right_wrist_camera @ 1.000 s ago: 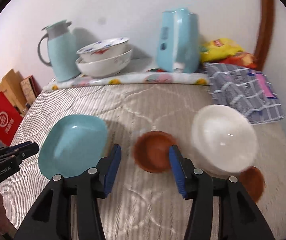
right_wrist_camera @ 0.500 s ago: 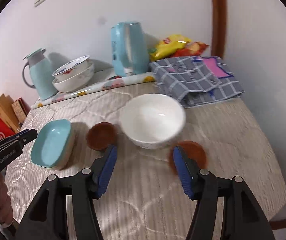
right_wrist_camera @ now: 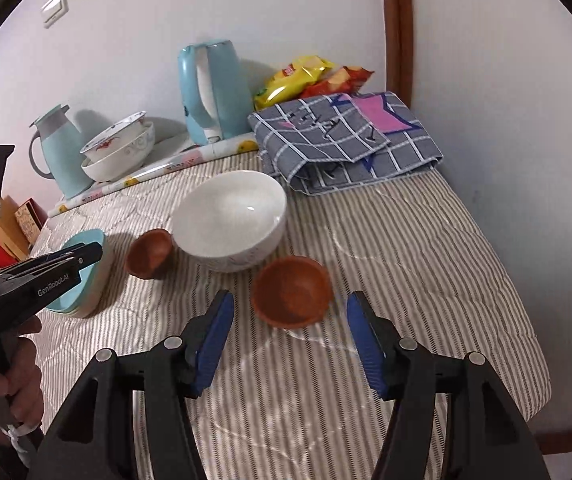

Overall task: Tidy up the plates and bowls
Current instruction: 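Move both grippers toward the brown clay bowls beside the white bowl, then close left gripper on the larger brown bowl rim while right gripper grasps the smaller brown bowl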

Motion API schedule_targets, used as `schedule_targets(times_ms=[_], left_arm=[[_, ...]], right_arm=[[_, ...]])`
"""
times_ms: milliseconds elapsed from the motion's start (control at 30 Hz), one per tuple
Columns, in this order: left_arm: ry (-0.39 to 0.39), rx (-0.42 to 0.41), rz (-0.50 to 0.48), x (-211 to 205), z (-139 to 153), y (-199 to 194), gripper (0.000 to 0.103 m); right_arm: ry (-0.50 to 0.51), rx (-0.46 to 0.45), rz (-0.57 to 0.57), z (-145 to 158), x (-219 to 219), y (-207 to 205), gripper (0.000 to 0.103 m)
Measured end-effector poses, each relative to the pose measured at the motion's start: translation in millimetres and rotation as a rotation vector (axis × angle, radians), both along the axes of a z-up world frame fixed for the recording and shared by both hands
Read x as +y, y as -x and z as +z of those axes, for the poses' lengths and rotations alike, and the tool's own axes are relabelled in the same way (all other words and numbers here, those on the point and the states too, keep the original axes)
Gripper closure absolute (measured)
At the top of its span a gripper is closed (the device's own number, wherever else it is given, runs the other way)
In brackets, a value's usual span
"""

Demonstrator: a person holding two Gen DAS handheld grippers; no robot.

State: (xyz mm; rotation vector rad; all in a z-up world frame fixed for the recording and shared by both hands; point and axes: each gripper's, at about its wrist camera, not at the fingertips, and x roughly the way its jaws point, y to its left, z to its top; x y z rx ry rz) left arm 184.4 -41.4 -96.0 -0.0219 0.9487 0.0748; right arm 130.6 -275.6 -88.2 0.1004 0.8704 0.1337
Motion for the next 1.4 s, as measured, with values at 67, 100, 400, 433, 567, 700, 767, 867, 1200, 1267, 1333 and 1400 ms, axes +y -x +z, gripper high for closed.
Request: schedule_targets(times_ms=[67, 100, 400, 433, 567, 700, 767, 867, 1200, 1267, 1333, 1400], left_arm=[[0.022, 0.010, 0.007, 0.8, -4.7, -2.2, 0.085], [0.028, 0.009, 0.016, 2.4, -6.6, -2.8, 0.085], [0.070, 0.036, 0.063, 7.8, -21.7, -17.9, 0.071], [0.079, 0.044, 0.068, 7.5, -24.2, -20.2, 0.071], [0.110, 0.077, 0.093, 7.1, -36.0, -27.7, 0.071], [0.152, 0.092, 0.129, 10.4, -46.3, -32.1, 0.071], [0.154, 0.103, 0.142, 11.8, -51.3, -35.1, 0.071], [0.184, 0.106, 0.158, 15.4, -55.9, -38.7, 0.071], [0.226, 0.132, 0.173, 21.1, -67.7, -49.9, 0.072], [0.239, 0.134, 0.171, 21.7, -70.6, -52.2, 0.072], [0.234, 0.129, 0.167, 20.9, -72.2, -54.6, 0.072], [0.231, 0.127, 0.163, 21.0, -74.1, -57.4, 0.072]], right_arm=[[-0.008, 0.001, -0.002, -3.9, -4.3, -1.3, 0.045], [-0.011, 0.002, -0.006, -6.6, -7.1, -2.4, 0.045], [-0.023, 0.048, -0.008, -37.0, -16.6, -25.0, 0.045], [-0.025, 0.051, -0.008, -38.9, -17.2, -26.9, 0.045], [-0.026, 0.061, -0.013, -48.2, -19.5, -37.1, 0.045], [-0.034, 0.077, -0.021, -56.0, -24.6, -45.2, 0.045], [-0.036, 0.083, -0.023, -59.5, -25.9, -47.9, 0.045], [-0.032, 0.093, -0.021, -64.1, -25.2, -51.1, 0.045], [-0.024, 0.125, -0.006, -74.9, -15.0, -61.0, 0.051], [-0.018, 0.128, -0.009, -76.7, -13.5, -62.5, 0.052], [-0.016, 0.132, -0.014, -78.5, -13.3, -63.8, 0.054], [-0.019, 0.139, -0.023, -80.7, -14.3, -65.4, 0.056]])
